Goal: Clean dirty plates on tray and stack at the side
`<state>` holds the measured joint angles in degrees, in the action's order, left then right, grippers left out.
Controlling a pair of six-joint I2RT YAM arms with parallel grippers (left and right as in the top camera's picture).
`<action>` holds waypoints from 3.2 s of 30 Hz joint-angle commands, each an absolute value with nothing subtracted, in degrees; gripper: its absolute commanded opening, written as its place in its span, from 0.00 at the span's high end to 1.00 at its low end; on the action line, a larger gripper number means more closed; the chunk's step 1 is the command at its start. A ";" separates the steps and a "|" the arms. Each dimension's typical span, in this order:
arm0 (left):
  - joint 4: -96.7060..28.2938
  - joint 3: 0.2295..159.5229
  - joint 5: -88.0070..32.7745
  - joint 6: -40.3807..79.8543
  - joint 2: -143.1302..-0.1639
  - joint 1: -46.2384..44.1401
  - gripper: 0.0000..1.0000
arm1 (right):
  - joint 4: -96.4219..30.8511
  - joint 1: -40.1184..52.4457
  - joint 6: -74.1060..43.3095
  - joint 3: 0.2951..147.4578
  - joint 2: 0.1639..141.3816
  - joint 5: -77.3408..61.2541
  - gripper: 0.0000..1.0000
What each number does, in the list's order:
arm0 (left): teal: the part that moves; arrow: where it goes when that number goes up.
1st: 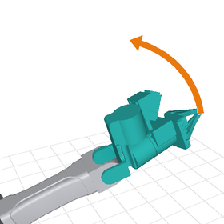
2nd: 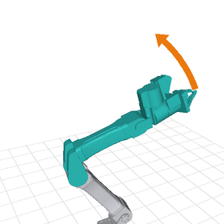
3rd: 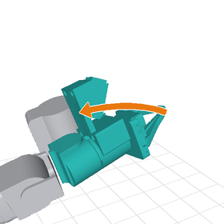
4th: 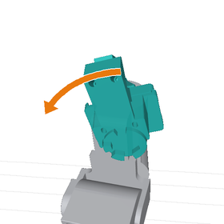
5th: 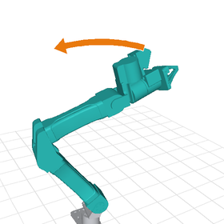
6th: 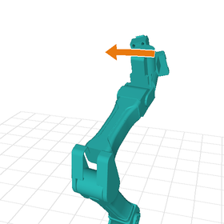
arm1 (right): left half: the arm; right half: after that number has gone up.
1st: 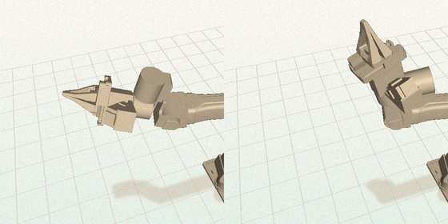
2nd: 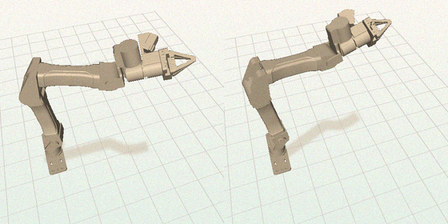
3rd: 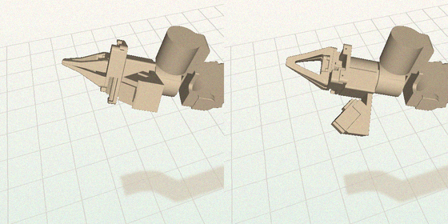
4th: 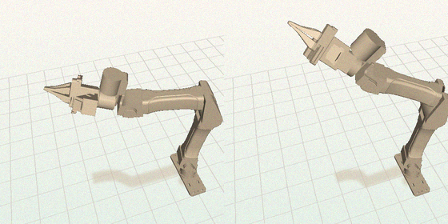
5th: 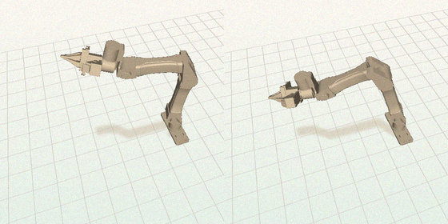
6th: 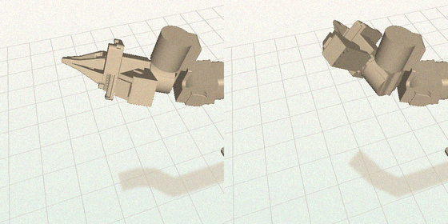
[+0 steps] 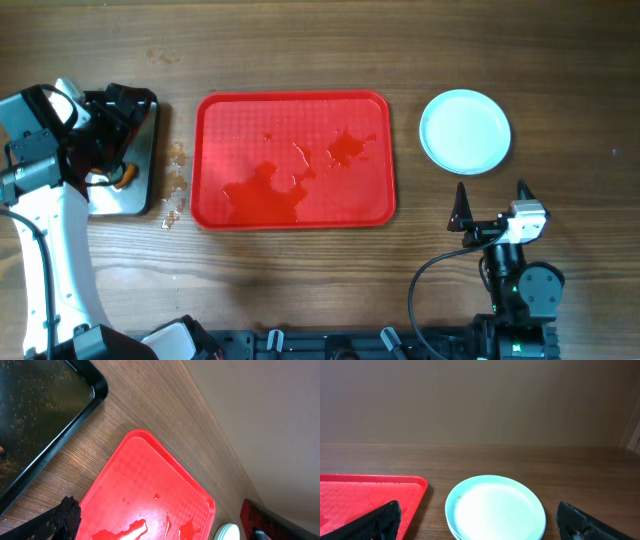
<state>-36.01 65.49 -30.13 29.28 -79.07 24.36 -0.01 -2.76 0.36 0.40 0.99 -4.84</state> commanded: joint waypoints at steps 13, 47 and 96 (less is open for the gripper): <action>-46.87 59.42 -7.09 26.06 -71.46 20.80 0.00 | 0.12 -2.44 1.48 0.30 0.21 -3.95 0.00; -8.71 4.71 -14.48 6.85 -4.14 1.76 0.00 | 0.12 -2.44 1.45 0.30 0.21 -3.95 0.00; -4.10 0.32 0.93 7.92 -0.16 1.76 0.00 | 0.12 -2.44 1.45 0.30 0.21 -3.95 0.00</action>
